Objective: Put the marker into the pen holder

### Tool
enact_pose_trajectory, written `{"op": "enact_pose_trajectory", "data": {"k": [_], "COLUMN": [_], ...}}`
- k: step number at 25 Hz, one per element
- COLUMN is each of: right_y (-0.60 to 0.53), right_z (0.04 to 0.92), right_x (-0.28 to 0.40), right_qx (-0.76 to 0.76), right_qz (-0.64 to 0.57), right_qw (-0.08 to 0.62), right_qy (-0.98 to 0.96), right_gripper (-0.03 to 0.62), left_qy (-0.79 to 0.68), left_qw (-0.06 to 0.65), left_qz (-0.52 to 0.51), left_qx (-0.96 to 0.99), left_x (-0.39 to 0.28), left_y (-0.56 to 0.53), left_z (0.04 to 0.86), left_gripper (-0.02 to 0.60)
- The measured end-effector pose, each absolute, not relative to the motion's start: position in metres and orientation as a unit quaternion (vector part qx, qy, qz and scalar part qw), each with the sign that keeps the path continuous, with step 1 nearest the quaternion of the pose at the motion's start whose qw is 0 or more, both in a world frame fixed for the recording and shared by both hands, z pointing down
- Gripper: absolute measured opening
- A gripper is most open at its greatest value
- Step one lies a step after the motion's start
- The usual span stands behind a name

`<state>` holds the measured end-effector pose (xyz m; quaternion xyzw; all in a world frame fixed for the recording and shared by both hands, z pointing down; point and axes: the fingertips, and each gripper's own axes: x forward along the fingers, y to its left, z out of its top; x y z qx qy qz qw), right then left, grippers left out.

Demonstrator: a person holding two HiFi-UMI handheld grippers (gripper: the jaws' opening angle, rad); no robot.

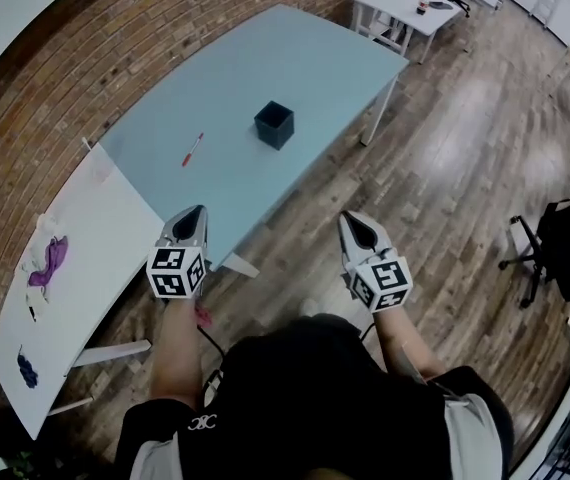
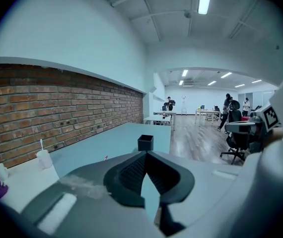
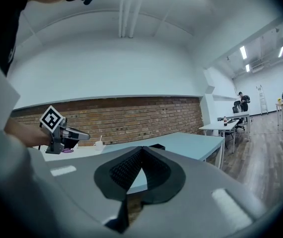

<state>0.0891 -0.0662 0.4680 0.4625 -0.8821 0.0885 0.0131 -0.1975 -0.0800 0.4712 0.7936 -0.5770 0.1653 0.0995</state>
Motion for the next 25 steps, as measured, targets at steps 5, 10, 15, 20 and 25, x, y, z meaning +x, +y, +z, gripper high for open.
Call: {"op": "enact_pose_trajectory", "data": {"k": [5,10,15,20,25], "right_y": [-0.098,-0.115,-0.128,-0.142,-0.147], "right_z": [0.470,0.477,0.478,0.475,0.483], "right_x": [0.091,0.078,0.078,0.091,0.104], "right_qx": [0.436,0.424,0.443,0.476,0.513], "right_qz": [0.088,0.094,0.096,0.092,0.100], "right_qw": [0.027,0.032,0.035,0.048,0.071], "right_qy": [-0.895,-0.900,-0.891,-0.873,-0.849], "right_gripper": [0.006,0.006,0.006,0.006,0.006], "left_qy": [-0.593,-0.600,-0.602,-0.598,-0.577], "left_qw": [0.108,0.122,0.124,0.125,0.137], "left_qz": [0.175,0.199,0.226,0.245,0.284], "left_qx": [0.779,0.765,0.755,0.753,0.753], "left_x": [-0.201,-0.222,-0.251,-0.282,-0.311], "left_y": [-0.096,-0.111,-0.151,-0.210,-0.264], "left_z": [0.475,0.497,0.524,0.542,0.574], "left_gripper": [0.006,0.006,0.006,0.080,0.104]}}
